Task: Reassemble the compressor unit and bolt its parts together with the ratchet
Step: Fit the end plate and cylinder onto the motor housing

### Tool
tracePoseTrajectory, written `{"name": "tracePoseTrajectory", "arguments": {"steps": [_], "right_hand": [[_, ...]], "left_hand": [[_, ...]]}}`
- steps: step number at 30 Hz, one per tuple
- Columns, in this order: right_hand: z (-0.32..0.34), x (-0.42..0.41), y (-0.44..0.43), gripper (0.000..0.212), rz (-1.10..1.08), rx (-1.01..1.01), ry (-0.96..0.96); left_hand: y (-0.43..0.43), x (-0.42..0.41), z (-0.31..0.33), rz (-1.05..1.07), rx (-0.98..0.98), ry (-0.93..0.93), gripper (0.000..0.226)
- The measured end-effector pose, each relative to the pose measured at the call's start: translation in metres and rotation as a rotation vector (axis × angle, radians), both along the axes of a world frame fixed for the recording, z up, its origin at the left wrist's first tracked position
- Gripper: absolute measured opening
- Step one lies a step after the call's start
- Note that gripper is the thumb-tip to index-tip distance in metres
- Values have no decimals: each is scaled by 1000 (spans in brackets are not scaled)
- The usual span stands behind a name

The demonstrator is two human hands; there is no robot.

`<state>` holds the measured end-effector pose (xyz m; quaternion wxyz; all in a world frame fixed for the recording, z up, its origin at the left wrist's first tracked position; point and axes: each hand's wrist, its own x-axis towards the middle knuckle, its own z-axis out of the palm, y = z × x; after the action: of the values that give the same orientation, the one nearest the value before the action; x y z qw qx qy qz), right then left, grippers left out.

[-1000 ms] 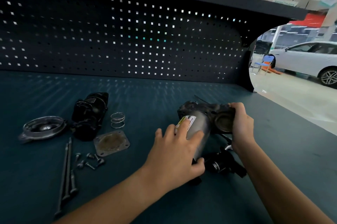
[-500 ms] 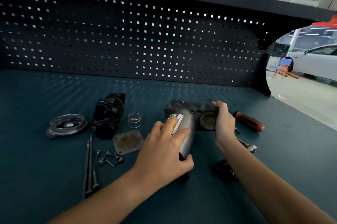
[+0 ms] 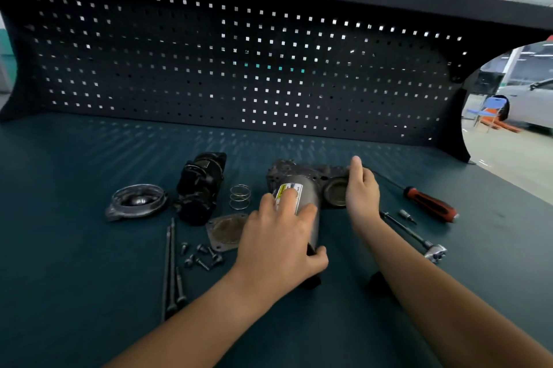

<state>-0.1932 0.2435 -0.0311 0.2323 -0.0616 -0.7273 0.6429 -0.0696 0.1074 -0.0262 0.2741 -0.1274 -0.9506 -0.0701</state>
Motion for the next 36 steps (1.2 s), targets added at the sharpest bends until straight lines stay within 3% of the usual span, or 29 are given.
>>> {"name": "tracePoseTrajectory", "arguments": {"steps": [2,6,11,17,20,23,27,32,35,36], "right_hand": [[-2,4,4,56,-16,93,-10],[-7,5,17,45,-34,303,-105],[2,5,23,43,65,477,-193],[10,4,39,58,316,273,-315],[7,0,45,67,276,109,-418],[2,3,32,59,231,-146,-471],[3,1,19,71,225,-159,-491],[13,4,10,65,294,-141,-496],[12,7,2,61,158,88,-295],[15,8,-3,59,106,190,-167]], "left_hand": [[2,1,1,3,-12,7,46],[8,0,3,6,-71,15,43],[-1,-4,4,-56,-118,16,51],[-18,-10,-1,-85,-77,-125,66],[-18,-12,-1,-69,-36,-158,68],[-20,-14,-3,-47,-29,-156,68],[-21,-23,-1,-35,-15,-173,68],[-44,-32,7,-84,-4,-85,65],[-86,-36,7,-20,146,202,62],[-101,-39,5,53,223,203,64]]}}
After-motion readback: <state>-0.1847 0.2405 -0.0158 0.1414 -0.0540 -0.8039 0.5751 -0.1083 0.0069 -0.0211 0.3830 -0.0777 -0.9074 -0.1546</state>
